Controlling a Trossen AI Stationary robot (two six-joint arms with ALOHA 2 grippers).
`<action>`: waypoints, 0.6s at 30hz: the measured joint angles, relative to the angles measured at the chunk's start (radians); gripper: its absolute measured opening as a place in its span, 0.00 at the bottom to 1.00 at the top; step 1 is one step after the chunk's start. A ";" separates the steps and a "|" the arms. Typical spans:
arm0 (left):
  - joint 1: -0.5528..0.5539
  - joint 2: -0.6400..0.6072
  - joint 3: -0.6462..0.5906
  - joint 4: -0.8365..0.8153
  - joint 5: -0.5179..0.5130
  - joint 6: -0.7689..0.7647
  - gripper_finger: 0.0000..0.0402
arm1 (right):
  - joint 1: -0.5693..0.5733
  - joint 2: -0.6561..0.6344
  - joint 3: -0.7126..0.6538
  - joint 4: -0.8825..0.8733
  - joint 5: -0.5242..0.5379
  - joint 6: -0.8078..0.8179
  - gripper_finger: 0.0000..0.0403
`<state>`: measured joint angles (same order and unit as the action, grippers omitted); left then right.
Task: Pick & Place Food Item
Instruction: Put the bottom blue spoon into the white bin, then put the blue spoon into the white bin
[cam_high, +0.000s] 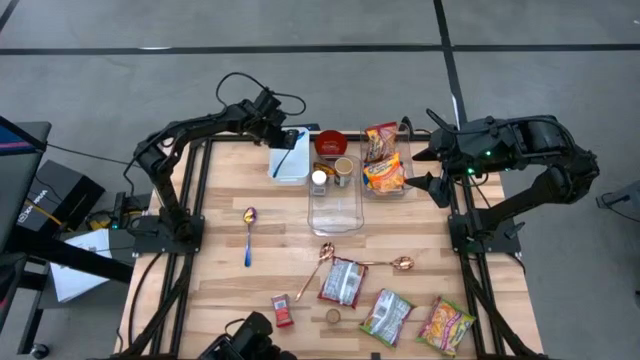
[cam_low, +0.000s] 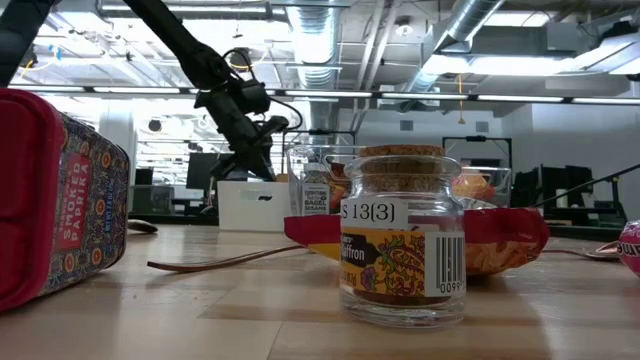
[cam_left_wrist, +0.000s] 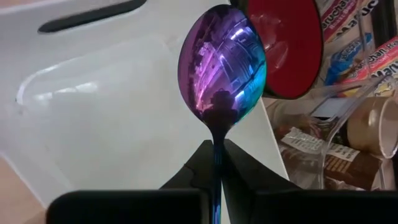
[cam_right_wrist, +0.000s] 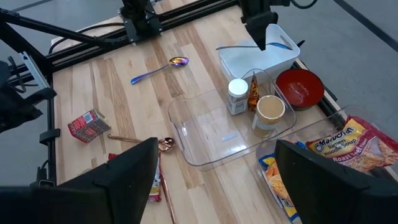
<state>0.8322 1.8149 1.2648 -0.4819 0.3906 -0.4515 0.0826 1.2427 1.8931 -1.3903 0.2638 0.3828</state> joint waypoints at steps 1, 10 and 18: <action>0.000 0.000 0.000 0.000 0.000 0.002 0.03 | 0.000 0.000 0.000 0.000 0.000 0.000 0.78; 0.000 -0.002 0.000 0.037 -0.029 0.002 0.18 | 0.000 0.000 0.000 0.000 0.000 0.002 0.78; 0.021 -0.077 -0.002 0.089 -0.045 0.006 0.36 | 0.000 0.000 0.000 -0.001 0.000 0.000 0.78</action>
<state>0.8530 1.7383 1.2633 -0.3927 0.3458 -0.4459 0.0828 1.2427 1.8931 -1.3911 0.2638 0.3832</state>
